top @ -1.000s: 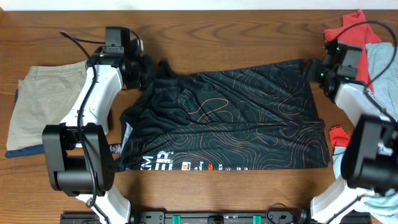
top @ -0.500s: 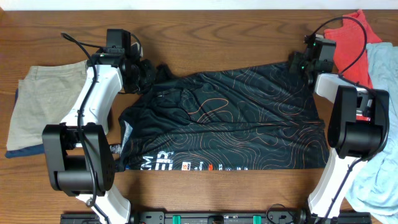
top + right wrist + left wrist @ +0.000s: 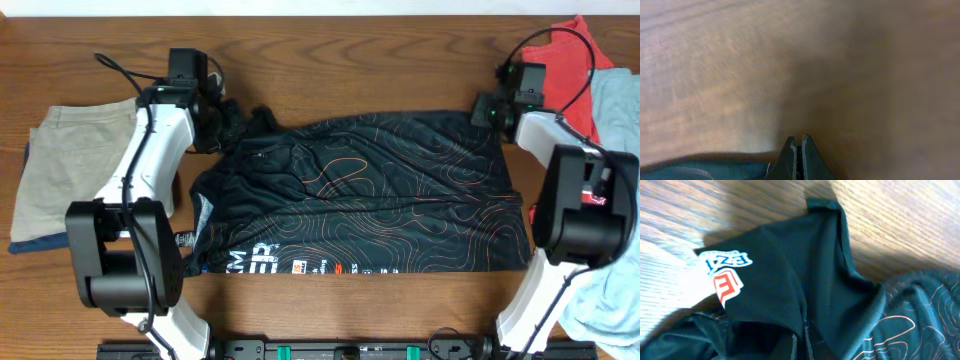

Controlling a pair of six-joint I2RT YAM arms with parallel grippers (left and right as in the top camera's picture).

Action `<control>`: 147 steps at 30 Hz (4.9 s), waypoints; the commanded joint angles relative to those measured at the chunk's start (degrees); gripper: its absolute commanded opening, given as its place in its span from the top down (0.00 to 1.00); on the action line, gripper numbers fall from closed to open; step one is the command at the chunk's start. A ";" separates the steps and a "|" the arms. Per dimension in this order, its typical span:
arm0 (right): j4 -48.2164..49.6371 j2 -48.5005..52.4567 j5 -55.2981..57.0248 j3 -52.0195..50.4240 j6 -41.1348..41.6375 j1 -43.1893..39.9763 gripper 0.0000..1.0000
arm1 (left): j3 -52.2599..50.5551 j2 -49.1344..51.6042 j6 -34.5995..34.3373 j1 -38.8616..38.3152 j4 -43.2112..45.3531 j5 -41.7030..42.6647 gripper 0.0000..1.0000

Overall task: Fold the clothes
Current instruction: 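Fold the jersey's top half down toward the bottom edge with both grippers, then release the folded edge and adjust the jersey strip's ends with both grippers, then grasp the strip's right end with the right gripper and fold it leftward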

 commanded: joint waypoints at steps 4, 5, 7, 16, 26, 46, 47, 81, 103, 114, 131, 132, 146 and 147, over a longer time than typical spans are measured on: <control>-15.65 -15.26 1.97 -0.11 0.55 -3.04 0.98 | -0.39 -8.76 1.46 2.01 -4.96 1.53 0.94; -19.56 -17.25 2.34 -0.11 0.57 -3.41 0.99 | -0.39 -9.84 1.49 2.01 -7.37 1.51 0.94; -27.02 -20.09 4.07 -0.11 0.59 -3.82 0.99 | -0.39 -11.15 2.34 1.99 -12.28 1.29 0.94; -52.85 -23.08 12.33 -0.39 0.61 -4.24 0.99 | -0.55 -11.82 6.45 2.01 -33.68 0.63 0.94; -61.94 -23.08 14.32 -0.44 0.61 -4.24 0.99 | -4.87 -11.82 8.09 1.99 -41.46 -5.11 0.94; -51.76 -23.04 15.17 -5.77 0.61 -4.24 0.94 | -12.33 -11.80 7.13 1.99 -30.27 -5.09 0.76; -50.12 -22.97 14.51 -6.05 0.61 -4.24 0.90 | -12.33 -11.80 7.13 1.99 -28.11 -5.09 0.58; -35.28 -22.80 4.04 -21.18 -4.15 -10.51 0.26 | -12.59 -11.80 6.97 -0.55 -26.25 -5.11 0.34; -33.97 -22.82 8.00 -14.71 -3.23 -10.51 0.99 | -12.59 -11.80 6.97 -0.55 -26.21 -5.11 0.34; -51.49 -22.82 6.05 -3.17 -3.23 -4.39 0.99 | -12.59 -11.80 6.97 -0.55 -25.55 -5.11 0.34; -51.58 -22.80 -2.75 -6.34 11.85 24.57 0.99 | -12.59 -11.80 6.97 -0.55 -25.53 -5.11 0.34; -51.25 -22.80 -2.78 -6.34 12.28 25.73 0.99 | -12.59 -11.80 6.97 -0.55 -25.53 -5.11 0.34; -45.48 -22.80 -6.62 -6.34 0.35 35.15 0.72 | -12.59 -11.80 6.97 -0.55 -25.55 -5.11 0.34; -45.88 -22.80 -3.15 -6.34 2.25 34.82 0.72 | -12.59 -11.80 6.97 -0.55 -25.55 -5.11 0.34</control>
